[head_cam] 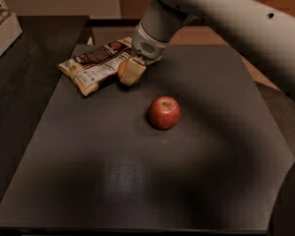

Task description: Move orange near brown chip bag

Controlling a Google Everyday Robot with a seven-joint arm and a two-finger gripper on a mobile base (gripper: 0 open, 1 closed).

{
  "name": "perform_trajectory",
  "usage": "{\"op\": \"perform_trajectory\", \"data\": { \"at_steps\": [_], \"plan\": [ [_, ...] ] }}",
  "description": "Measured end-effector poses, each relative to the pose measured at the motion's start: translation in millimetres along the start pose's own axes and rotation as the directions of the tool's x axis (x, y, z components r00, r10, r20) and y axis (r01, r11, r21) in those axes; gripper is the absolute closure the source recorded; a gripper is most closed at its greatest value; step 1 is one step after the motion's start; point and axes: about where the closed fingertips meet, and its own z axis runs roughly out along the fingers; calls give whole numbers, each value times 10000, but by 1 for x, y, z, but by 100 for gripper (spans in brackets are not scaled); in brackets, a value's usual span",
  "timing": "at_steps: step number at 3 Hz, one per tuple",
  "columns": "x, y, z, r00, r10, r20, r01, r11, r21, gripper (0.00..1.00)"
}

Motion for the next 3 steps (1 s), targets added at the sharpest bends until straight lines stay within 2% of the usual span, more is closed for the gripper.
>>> {"op": "perform_trajectory", "data": {
  "at_steps": [3],
  "plan": [
    [13,-5,19,9990,454,13,-454,9989,-110,100]
  ]
}}
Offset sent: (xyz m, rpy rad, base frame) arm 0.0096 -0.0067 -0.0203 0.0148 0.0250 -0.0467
